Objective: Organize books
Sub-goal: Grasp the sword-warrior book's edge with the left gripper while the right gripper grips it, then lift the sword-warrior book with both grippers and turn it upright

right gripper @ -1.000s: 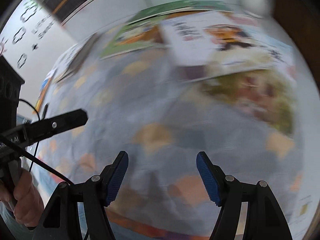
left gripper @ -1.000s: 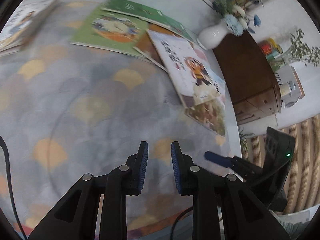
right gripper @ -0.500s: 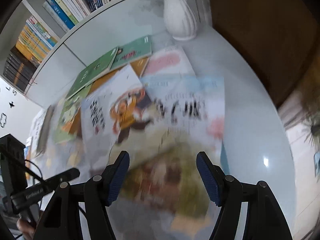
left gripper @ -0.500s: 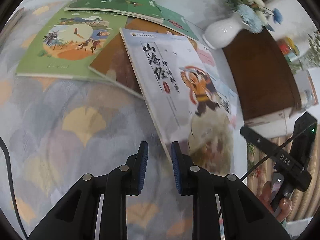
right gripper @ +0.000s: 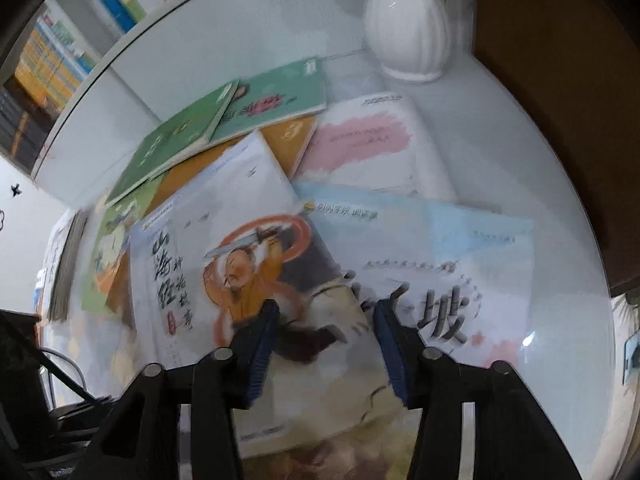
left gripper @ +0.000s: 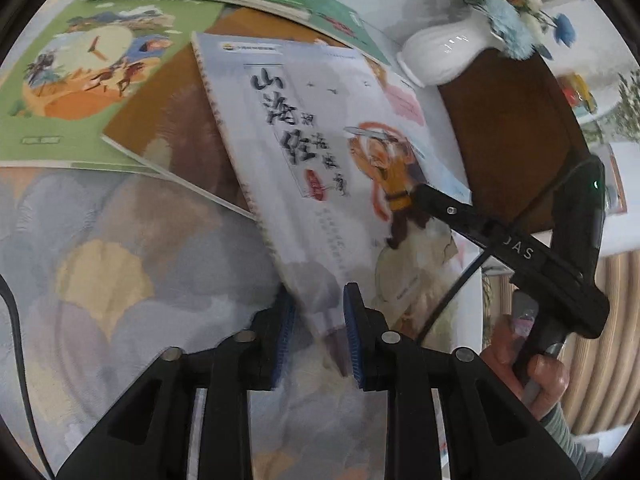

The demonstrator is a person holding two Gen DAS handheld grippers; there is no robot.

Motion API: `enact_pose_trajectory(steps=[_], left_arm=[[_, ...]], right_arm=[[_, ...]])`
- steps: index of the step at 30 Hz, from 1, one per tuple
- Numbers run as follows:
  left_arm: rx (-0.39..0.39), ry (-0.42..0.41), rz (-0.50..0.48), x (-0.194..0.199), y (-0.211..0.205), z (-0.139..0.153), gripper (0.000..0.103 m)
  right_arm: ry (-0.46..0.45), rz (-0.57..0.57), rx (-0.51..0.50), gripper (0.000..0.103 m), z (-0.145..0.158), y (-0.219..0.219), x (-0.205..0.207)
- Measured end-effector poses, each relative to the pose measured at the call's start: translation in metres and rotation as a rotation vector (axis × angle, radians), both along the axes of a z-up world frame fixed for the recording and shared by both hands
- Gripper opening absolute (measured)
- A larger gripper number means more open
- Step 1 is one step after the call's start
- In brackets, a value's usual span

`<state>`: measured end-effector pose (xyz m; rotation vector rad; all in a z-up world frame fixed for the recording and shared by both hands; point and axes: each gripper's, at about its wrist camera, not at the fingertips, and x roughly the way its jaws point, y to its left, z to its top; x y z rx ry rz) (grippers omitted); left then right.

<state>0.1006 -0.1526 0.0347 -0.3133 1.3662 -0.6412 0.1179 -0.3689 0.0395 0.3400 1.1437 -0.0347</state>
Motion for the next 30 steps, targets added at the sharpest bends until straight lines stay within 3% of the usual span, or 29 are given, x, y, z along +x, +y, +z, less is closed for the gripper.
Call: enact_pose_trajectory(steps=[9, 21, 25, 30], left_arm=[[0.016, -0.038, -0.031, -0.042, 0.044, 0.017, 0.023], [0.044, 0.045, 0.238, -0.128, 0.171, 0.003, 0.023], [0.058, 0.055, 0.317, -0.140, 0.191, -0.005, 0.023], [0.080, 0.071, 0.342, -0.152, 0.190, -0.014, 0.023]], right_arm=[[0.027, 0.144, 0.023, 0.051, 0.007, 0.051, -0.046], [0.083, 0.439, 0.068, 0.054, -0.005, 0.161, -0.119], [0.156, 0.427, 0.138, 0.054, -0.022, 0.158, -0.122], [0.162, 0.423, 0.142, 0.054, -0.025, 0.149, -0.129]])
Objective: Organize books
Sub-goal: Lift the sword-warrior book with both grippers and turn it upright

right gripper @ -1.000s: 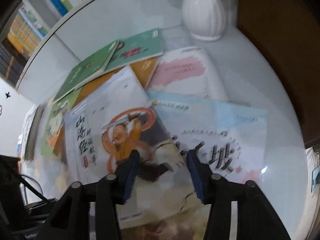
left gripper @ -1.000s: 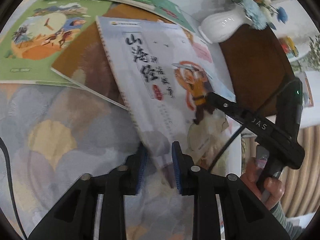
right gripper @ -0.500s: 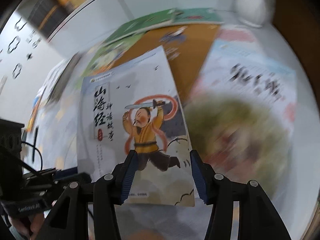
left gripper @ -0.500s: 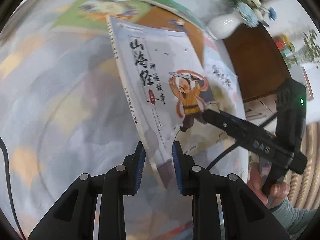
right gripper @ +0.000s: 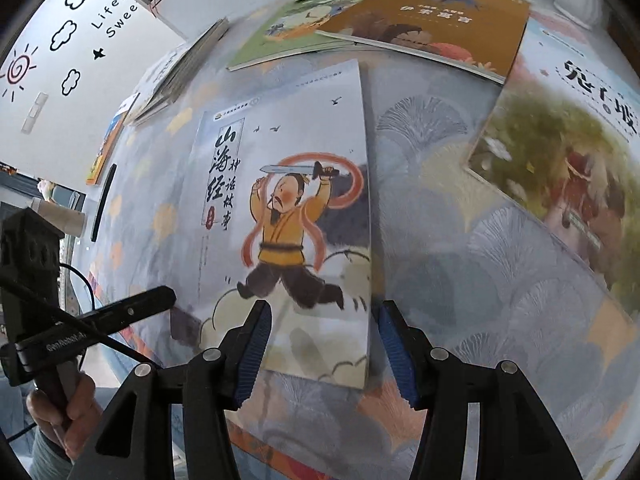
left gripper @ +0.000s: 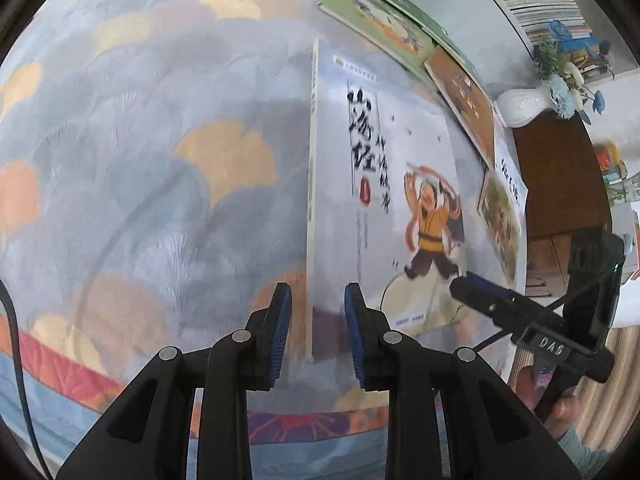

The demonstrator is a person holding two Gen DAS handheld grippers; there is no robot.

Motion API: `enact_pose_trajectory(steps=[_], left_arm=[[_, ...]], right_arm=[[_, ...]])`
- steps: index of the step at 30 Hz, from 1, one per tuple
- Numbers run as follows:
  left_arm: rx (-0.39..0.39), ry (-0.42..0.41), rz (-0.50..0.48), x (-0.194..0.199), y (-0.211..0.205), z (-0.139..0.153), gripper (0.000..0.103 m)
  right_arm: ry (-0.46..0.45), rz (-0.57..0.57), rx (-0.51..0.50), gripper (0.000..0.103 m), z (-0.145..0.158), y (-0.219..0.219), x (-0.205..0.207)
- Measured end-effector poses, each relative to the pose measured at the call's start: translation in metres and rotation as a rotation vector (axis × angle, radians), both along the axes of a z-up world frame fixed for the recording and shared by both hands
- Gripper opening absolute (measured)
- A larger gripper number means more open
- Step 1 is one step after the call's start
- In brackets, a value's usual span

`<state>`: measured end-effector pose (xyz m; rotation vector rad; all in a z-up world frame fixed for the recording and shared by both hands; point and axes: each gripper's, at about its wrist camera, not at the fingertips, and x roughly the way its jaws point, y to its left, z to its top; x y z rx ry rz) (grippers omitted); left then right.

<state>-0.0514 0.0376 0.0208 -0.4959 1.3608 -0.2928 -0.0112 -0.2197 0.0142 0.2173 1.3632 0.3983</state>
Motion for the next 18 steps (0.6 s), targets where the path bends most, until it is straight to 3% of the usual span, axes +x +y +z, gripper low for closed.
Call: enact_pose_trajectory(steps=[10, 12, 16, 18], left_arm=[[-0.047, -0.011, 0.018, -0.011, -0.003, -0.004, 0.023], [-0.101, -0.015, 0.032, -0.013, 0.003, -0.001, 0.023], [-0.365, -0.076, 0.083, -0.016, 0.017, 0.015, 0.024], [-0.409, -0.080, 0.095, -0.015, 0.019, 0.016, 0.024]], right_arm=[[-0.075, 0.059, -0.089, 0.054, 0.004, 0.016, -0.022], [-0.070, 0.048, -0.075, 0.054, 0.003, 0.013, -0.021], [-0.052, 0.025, -0.036, 0.054, 0.001, 0.010, -0.019], [-0.049, 0.024, -0.033, 0.054, 0.000, 0.011, -0.020]])
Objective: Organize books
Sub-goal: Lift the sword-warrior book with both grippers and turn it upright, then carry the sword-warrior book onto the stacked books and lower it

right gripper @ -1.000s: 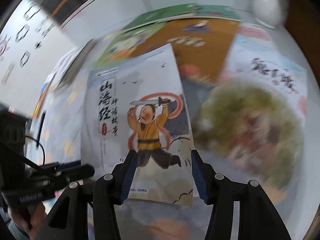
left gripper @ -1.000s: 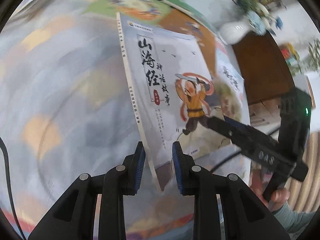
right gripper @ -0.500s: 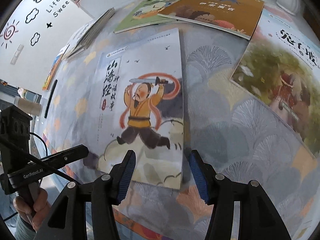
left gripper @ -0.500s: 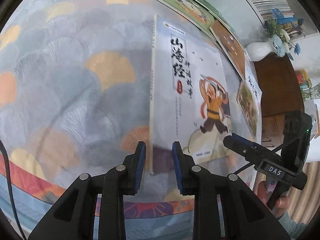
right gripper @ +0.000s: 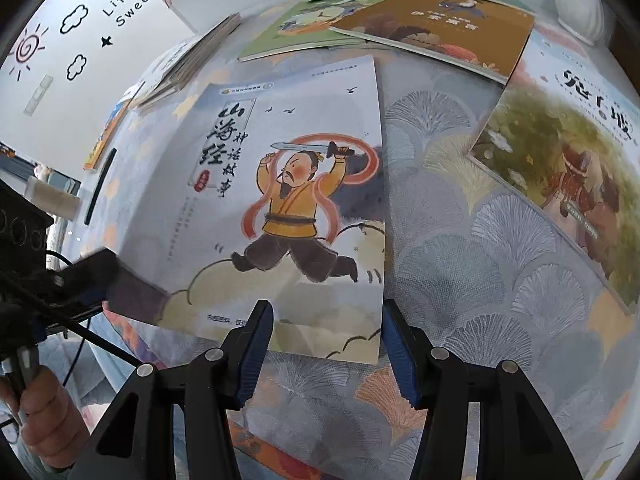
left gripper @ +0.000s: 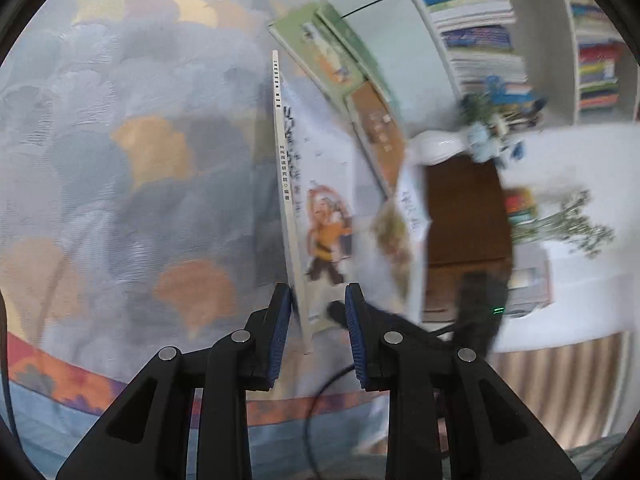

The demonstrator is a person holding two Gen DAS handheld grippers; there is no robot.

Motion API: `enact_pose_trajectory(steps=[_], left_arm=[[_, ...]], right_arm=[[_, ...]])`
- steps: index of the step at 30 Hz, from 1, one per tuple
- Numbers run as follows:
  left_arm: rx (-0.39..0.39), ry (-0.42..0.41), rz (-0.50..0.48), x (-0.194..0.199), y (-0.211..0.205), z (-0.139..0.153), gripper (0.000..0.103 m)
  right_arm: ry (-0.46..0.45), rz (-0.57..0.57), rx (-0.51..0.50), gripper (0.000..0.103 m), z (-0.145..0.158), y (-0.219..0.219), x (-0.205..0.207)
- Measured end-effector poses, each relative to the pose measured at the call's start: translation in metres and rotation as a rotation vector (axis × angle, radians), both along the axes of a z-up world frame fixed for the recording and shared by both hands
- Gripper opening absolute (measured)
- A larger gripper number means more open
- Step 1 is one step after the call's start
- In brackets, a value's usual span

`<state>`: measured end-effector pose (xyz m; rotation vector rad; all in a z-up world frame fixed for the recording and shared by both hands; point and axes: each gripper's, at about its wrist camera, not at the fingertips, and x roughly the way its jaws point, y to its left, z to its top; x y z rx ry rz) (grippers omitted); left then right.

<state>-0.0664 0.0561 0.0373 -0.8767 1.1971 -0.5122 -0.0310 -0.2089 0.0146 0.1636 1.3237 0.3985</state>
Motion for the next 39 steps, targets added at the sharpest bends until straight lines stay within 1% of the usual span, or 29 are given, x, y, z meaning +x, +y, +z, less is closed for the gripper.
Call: enact_pose_trajectory(steps=[2, 3, 4, 5, 8, 11, 14, 16, 19, 21, 26, 28, 29, 33, 35, 36, 37, 38, 39], left_arm=[[0.056, 0.014, 0.010, 0.002, -0.002, -0.004, 0.023], [0.136, 0.023, 0.011, 0.003, -0.006, -0.007, 0.019], [0.188, 0.030, 0.008, 0.004, -0.010, -0.010, 0.013], [0.209, 0.042, 0.006, 0.004, -0.014, -0.015, 0.012], [0.179, 0.065, 0.018, 0.004, -0.022, -0.027, 0.012], [0.143, 0.071, 0.031, 0.004, -0.027, -0.030, 0.012], [0.067, 0.071, 0.043, 0.007, -0.026, -0.027, 0.012], [-0.001, 0.063, 0.056, 0.011, -0.022, -0.023, 0.012], [-0.054, 0.061, 0.072, 0.017, -0.021, -0.020, 0.012], [-0.078, 0.067, 0.077, 0.018, -0.021, -0.020, 0.013], [-0.168, 0.090, 0.092, 0.022, -0.025, -0.021, 0.013], [-0.220, 0.104, 0.098, 0.023, -0.025, -0.022, 0.013], [-0.236, 0.107, 0.099, 0.025, -0.026, -0.021, 0.013], [-0.268, 0.119, 0.097, 0.029, -0.027, -0.019, 0.013], [-0.281, 0.126, 0.096, 0.030, -0.025, -0.020, 0.013], [-0.291, 0.131, 0.097, 0.030, -0.023, -0.021, 0.013], [-0.305, 0.138, 0.100, 0.030, -0.023, -0.023, 0.013], [-0.316, 0.146, 0.104, 0.030, -0.022, -0.025, 0.013], [-0.311, 0.151, 0.109, 0.030, -0.020, -0.025, 0.013]], right_arm=[[-0.002, 0.004, -0.007, 0.054, 0.001, -0.001, -0.001], [-0.005, 0.009, -0.010, 0.055, 0.001, -0.001, -0.002], [-0.006, 0.012, -0.012, 0.056, 0.002, -0.001, -0.003], [-0.007, 0.015, -0.014, 0.056, 0.002, 0.000, -0.002], [-0.009, 0.017, -0.014, 0.056, 0.001, 0.002, -0.002], [-0.004, 0.016, -0.005, 0.056, 0.001, 0.001, -0.001], [0.040, 0.003, 0.043, 0.056, 0.000, -0.006, 0.003], [0.082, -0.001, 0.077, 0.056, 0.001, -0.014, 0.008], [0.089, -0.010, 0.104, 0.057, 0.004, -0.024, 0.010], [0.129, -0.047, 0.177, 0.057, -0.001, -0.036, 0.011], [0.187, -0.119, 0.314, 0.057, -0.009, -0.058, 0.013], [0.217, -0.155, 0.390, 0.058, -0.014, -0.065, 0.015], [0.240, -0.178, 0.444, 0.058, -0.018, -0.069, 0.016], [0.301, -0.244, 0.597, 0.058, -0.036, -0.071, 0.027], [0.310, -0.274, 0.648, 0.058, -0.042, -0.068, 0.034], [0.308, -0.292, 0.668, 0.055, -0.043, -0.069, 0.037], [0.306, -0.302, 0.682, 0.048, -0.043, -0.068, 0.039], [0.301, -0.306, 0.669, 0.048, -0.042, -0.064, 0.042], [0.289, -0.300, 0.647, 0.045, -0.040, -0.060, 0.043]])
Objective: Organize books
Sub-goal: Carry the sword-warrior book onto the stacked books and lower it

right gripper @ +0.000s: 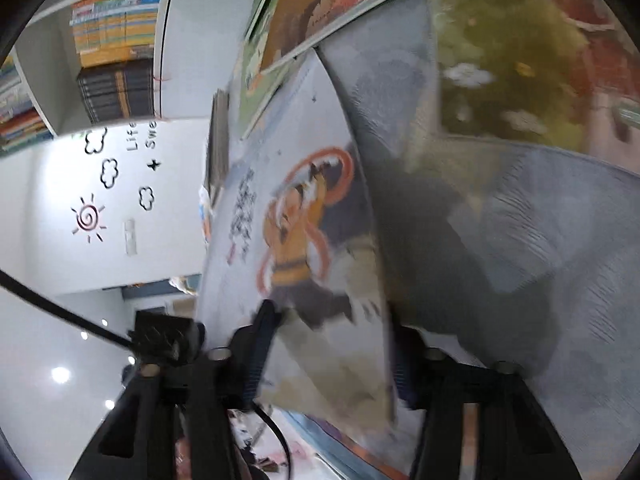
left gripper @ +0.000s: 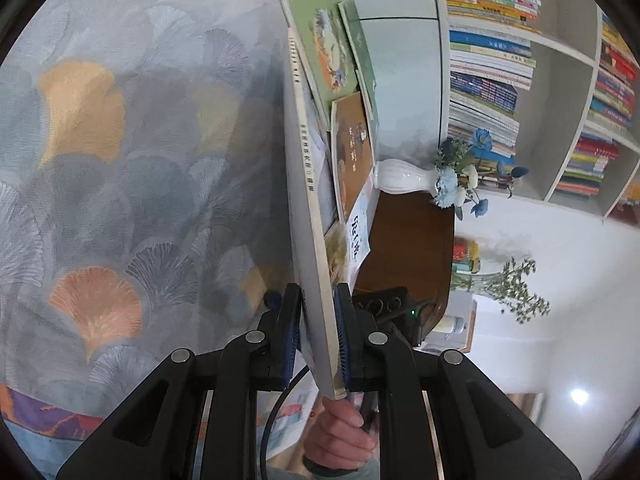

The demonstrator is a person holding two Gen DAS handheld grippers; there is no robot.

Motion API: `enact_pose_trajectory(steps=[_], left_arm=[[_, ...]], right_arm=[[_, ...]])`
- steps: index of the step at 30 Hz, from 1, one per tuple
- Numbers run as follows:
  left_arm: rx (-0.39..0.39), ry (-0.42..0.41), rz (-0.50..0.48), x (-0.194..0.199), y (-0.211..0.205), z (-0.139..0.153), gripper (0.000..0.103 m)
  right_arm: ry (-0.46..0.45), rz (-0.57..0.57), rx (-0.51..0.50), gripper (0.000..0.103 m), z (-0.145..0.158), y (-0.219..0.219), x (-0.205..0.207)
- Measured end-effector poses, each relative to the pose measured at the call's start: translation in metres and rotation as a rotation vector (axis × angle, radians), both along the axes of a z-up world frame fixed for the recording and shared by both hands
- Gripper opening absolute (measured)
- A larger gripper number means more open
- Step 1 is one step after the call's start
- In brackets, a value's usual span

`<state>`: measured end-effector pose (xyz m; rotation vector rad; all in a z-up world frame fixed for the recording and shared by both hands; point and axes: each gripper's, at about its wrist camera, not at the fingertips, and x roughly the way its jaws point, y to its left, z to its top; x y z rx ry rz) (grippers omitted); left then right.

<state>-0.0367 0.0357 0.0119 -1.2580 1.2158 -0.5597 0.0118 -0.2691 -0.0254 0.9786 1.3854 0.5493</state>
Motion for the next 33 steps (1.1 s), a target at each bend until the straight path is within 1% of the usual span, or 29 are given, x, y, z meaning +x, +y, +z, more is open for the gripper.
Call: enact_pose_trajectory(steps=[2, 3, 4, 6, 7, 9, 10, 13, 15, 17, 22, 25, 29, 33], left_arm=[[0.047, 0.004, -0.002, 0.000, 0.002, 0.000, 0.013], [0.081, 0.005, -0.010, 0.000, 0.002, 0.001, 0.013], [0.129, 0.002, -0.022, 0.000, 0.001, 0.003, 0.013], [0.216, -0.017, -0.049, 0.001, -0.003, 0.008, 0.012], [0.277, -0.034, -0.067, 0.001, -0.008, 0.014, 0.012], [0.371, -0.068, -0.094, 0.002, -0.016, 0.023, 0.012], [0.447, -0.103, -0.118, 0.003, -0.022, 0.033, 0.012], [0.560, -0.184, -0.171, 0.001, -0.031, 0.052, 0.013], [0.605, -0.221, -0.196, 0.000, -0.033, 0.060, 0.013], [0.613, -0.241, -0.211, 0.000, -0.029, 0.065, 0.013], [0.554, -0.284, -0.226, -0.001, -0.001, 0.077, 0.013], [0.541, -0.302, -0.225, -0.001, 0.018, 0.088, 0.014], [0.529, -0.330, -0.216, 0.005, 0.048, 0.102, 0.015], [0.515, -0.367, -0.201, 0.016, 0.085, 0.117, 0.016]], right_arm=[[-0.042, 0.023, -0.065, 0.040, 0.009, 0.005, 0.001], [-0.085, 0.048, -0.120, 0.037, 0.018, 0.011, -0.001], [-0.111, 0.065, -0.155, 0.035, 0.023, 0.014, -0.002], [-0.196, 0.112, -0.275, 0.034, 0.040, 0.026, -0.007], [-0.241, 0.137, -0.338, 0.034, 0.049, 0.033, -0.010], [-0.304, 0.169, -0.423, 0.034, 0.061, 0.045, -0.015], [-0.327, 0.184, -0.452, 0.034, 0.066, 0.051, -0.018], [-0.390, 0.233, -0.534, 0.034, 0.076, 0.068, -0.025], [-0.419, 0.254, -0.570, 0.034, 0.080, 0.076, -0.029], [-0.445, 0.264, -0.596, 0.034, 0.087, 0.084, -0.034], [-0.501, 0.271, -0.603, 0.033, 0.108, 0.107, -0.048], [-0.529, 0.274, -0.604, 0.033, 0.119, 0.125, -0.052], [-0.537, 0.251, -0.574, 0.033, 0.130, 0.157, -0.043], [-0.580, 0.238, -0.578, 0.034, 0.148, 0.192, -0.034]])
